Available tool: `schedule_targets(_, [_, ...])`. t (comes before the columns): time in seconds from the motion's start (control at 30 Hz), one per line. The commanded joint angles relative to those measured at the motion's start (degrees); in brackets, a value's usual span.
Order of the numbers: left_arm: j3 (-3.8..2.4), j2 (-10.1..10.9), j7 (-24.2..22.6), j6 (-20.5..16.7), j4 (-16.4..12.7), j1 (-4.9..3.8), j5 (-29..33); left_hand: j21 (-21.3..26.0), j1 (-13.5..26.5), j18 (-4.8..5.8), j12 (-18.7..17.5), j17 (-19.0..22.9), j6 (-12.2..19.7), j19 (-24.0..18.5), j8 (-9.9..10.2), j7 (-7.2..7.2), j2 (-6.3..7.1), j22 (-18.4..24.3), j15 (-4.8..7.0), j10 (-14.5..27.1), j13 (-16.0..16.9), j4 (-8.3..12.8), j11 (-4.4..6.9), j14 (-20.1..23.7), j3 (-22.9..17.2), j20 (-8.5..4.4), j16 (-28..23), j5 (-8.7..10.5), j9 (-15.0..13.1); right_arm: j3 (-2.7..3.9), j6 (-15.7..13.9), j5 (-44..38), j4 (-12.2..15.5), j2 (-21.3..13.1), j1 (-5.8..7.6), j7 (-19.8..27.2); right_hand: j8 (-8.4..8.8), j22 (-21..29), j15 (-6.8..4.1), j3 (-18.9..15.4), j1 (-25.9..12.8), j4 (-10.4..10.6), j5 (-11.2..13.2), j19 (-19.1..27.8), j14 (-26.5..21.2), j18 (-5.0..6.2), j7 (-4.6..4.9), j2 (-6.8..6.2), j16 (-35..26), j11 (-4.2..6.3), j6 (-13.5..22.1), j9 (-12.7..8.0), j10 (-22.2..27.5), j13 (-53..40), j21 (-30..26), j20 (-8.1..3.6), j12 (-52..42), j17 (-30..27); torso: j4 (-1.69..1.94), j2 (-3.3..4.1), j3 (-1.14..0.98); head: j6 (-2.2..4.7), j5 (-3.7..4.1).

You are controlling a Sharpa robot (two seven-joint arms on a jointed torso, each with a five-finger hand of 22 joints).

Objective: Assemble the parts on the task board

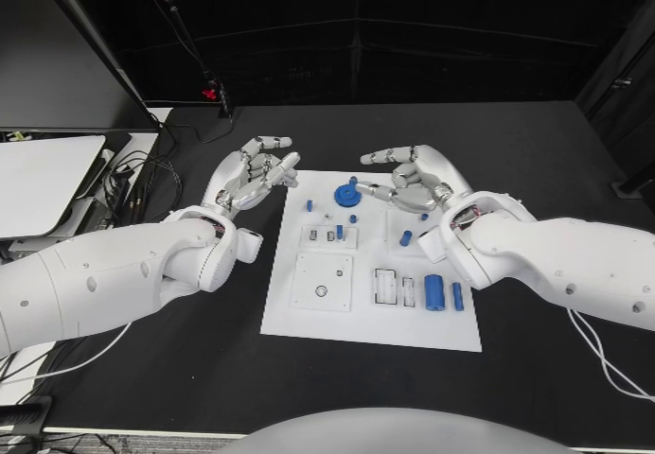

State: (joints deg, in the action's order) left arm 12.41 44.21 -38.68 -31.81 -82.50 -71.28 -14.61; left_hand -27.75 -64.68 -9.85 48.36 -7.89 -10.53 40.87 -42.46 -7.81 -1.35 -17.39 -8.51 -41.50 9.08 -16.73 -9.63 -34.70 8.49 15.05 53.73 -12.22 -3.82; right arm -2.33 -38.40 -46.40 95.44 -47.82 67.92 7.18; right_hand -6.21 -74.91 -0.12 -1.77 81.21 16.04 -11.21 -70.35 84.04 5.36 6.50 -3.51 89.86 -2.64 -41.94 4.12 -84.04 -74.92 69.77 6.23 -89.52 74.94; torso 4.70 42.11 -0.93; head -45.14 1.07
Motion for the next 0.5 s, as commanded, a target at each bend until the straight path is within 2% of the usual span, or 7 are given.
schedule_targets(0.03, [0.31,0.7,5.7,-0.3,-1.0,-1.34,-15.6,-5.9,0.3,-0.72,5.5,-3.6,0.9,8.1,-0.8,-2.47,1.29,-2.8,3.75,-9.5,4.4,-0.2,3.39,-10.8,0.0,-3.22,4.8,-0.69,-0.1,-0.02,3.0,23.9,1.6,-2.6,0.32,15.4,-1.69,-0.6,-0.30,-2.3,-3.3,0.2,-2.1,8.9,2.7,2.59,-0.37,2.55,-2.3,0.64,3.0,0.1,5.6,-9.2,-10.3,-0.21,7.0,12.8,-0.04,-0.27,-0.12,0.27,0.24])
schedule_targets(0.1, [0.64,1.2,9.4,0.0,-1.5,-2.48,-20.3,-9.8,0.6,-0.62,9.2,-6.3,0.9,11.3,-1.5,-1.65,2.23,-5.1,5.49,-13.8,8.2,0.1,4.80,-15.4,-0.8,-4.98,7.8,-0.90,-0.2,-0.03,4.7,28.9,2.3,-4.3,0.42,16.9,-2.69,2.4,-0.08,-3.8,-6.0,0.3,-3.1,14.2,-0.7,3.78,-0.36,3.87,-4.9,0.53,5.3,0.2,11.7,-5.6,-16.9,-0.19,11.5,10.4,-0.13,-0.46,-0.22,0.33,0.12])
schedule_targets(0.17, [0.86,1.7,13.9,1.1,-2.1,-3.68,-25.0,-15.5,0.9,-0.34,21.7,-14.7,0.1,13.7,-2.1,-0.93,3.36,-9.0,7.24,-24.9,30.0,-0.2,5.64,-21.9,-1.8,-6.69,14.7,-1.26,-0.2,-0.04,6.6,33.6,3.0,-6.0,0.49,17.8,-4.61,5.3,0.49,-5.6,-8.6,0.5,-3.6,18.9,-3.5,4.57,0.24,5.08,-6.9,0.02,7.3,0.5,16.7,-2.5,-23.4,0.27,15.0,8.5,-0.26,-0.63,-0.35,0.31,-0.11])
schedule_targets(0.23, [0.99,2.1,17.6,2.5,-2.6,-4.69,-28.6,-28.1,1.6,1.12,35.0,-45.6,-1.5,19.7,-2.4,-0.81,4.00,-22.2,7.98,-38.7,59.2,-0.2,6.09,-37.9,-2.6,-7.80,27.7,-1.71,-0.1,-0.06,8.3,37.3,3.5,-7.3,0.52,18.4,-6.35,6.1,1.46,-7.5,-11.2,0.5,-3.3,20.8,-7.1,4.38,1.40,5.90,-8.9,-1.18,10.3,0.7,20.9,-0.3,-25.9,1.01,17.0,6.2,-0.39,-0.86,-0.50,0.23,-0.24])
schedule_targets(0.3, [1.07,2.3,21.3,4.6,-3.0,-5.66,-32.2,-42.9,2.1,3.91,40.5,-66.7,-3.6,28.0,-2.1,-0.75,4.15,-40.9,7.60,-46.4,76.3,0.2,5.59,-47.7,-3.1,-8.14,33.9,-1.93,0.0,-0.08,10.2,40.5,3.8,-8.5,0.54,18.8,-7.76,6.6,1.96,-8.7,-13.3,0.4,-3.1,22.8,-12.0,4.38,1.62,6.48,-11.7,-1.57,12.5,0.8,24.8,1.6,-27.3,1.38,18.7,3.3,-0.54,-1.13,-0.61,0.14,-0.32])
schedule_targets(0.37, [1.11,2.1,24.4,6.8,-3.1,-6.50,-34.8,-51.4,2.0,5.76,41.6,-80.0,-5.1,32.9,-1.2,-1.34,4.28,-52.6,6.90,-48.5,80.9,-0.3,5.04,-54.2,-3.5,-7.91,36.1,-2.25,0.1,-0.10,11.8,42.7,4.0,-9.4,0.55,19.0,-9.09,7.3,2.49,-9.9,-15.1,0.2,-2.8,24.8,-18.1,4.32,2.01,6.91,-15.4,-2.12,14.8,1.1,29.9,4.0,-28.6,1.86,21.3,-0.5,-0.65,-1.35,-0.67,-0.02,-0.36])
schedule_targets(0.5, [1.16,1.1,30.7,12.5,-2.8,-7.96,-37.9,-59.7,2.5,8.51,41.6,-82.1,-8.5,43.4,-0.2,-2.54,4.76,-67.0,5.38,-48.5,80.9,-0.2,3.25,-55.3,-3.4,-6.78,36.3,-2.39,0.0,-0.13,14.0,45.5,3.9,-10.7,0.55,19.7,-15.34,10.5,4.10,-11.5,-16.0,0.5,-2.9,28.1,-37.7,4.34,2.21,8.05,-28.7,-3.34,19.8,2.7,44.1,13.4,-32.9,3.73,29.7,-15.3,-0.93,-1.62,-0.76,-0.03,-0.16])
